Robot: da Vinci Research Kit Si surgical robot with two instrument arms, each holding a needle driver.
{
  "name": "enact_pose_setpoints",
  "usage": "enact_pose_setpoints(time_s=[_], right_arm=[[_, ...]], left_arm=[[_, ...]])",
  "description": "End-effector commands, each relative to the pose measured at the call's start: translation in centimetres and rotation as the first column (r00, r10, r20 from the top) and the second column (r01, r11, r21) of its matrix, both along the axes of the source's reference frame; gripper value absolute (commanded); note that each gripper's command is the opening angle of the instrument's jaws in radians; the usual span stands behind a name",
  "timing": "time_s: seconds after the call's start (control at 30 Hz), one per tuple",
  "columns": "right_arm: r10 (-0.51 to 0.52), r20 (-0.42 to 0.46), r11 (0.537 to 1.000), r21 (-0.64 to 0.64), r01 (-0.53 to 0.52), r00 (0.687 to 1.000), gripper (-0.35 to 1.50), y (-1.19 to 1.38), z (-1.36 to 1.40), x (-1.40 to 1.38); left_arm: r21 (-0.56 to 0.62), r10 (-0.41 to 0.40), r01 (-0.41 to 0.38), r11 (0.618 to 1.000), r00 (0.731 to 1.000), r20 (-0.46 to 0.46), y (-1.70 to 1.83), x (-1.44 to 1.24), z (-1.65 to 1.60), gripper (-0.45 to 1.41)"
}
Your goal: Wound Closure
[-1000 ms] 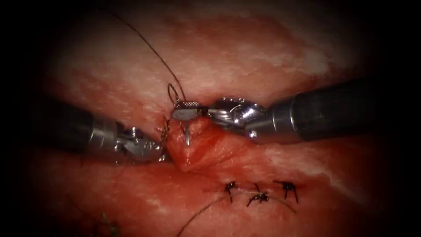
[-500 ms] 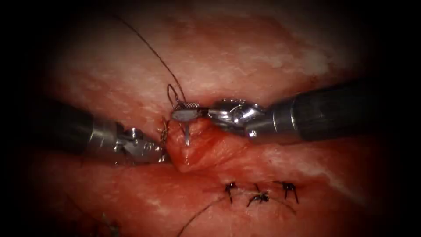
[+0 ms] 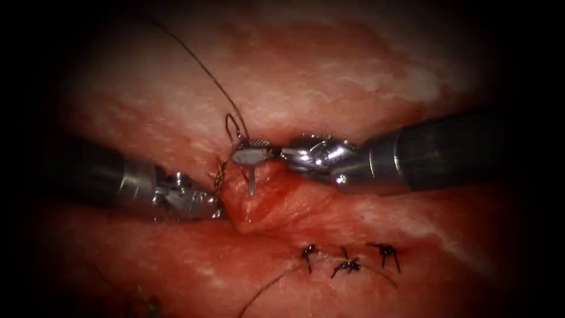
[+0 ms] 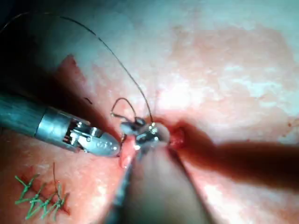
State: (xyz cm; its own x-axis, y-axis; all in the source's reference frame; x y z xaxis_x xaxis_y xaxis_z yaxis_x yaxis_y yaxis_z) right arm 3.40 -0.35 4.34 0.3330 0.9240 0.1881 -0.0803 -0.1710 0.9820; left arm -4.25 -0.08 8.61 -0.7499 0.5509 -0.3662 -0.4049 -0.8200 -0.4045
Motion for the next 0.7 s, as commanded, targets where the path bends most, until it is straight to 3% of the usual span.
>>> enact_pose_setpoints(time_s=[0.03, 0.7], right_arm=[[0.002, -0.004, 1.000, 0.016, -0.002, 1.000, -0.35, -0.08, 0.03, 0.06], [0.019, 0.000, 0.990, 0.143, -0.019, 1.000, -0.35, -0.14, -0.01, 0.12]], left_arm=[[0.003, 0.002, -0.002, 1.000, 1.000, 0.001, -0.07, -0.04, 0.05, -0.45], [0.003, 0.003, -0.003, 1.000, 1.000, 0.002, -0.07, -0.03, 0.04, -0.45]])
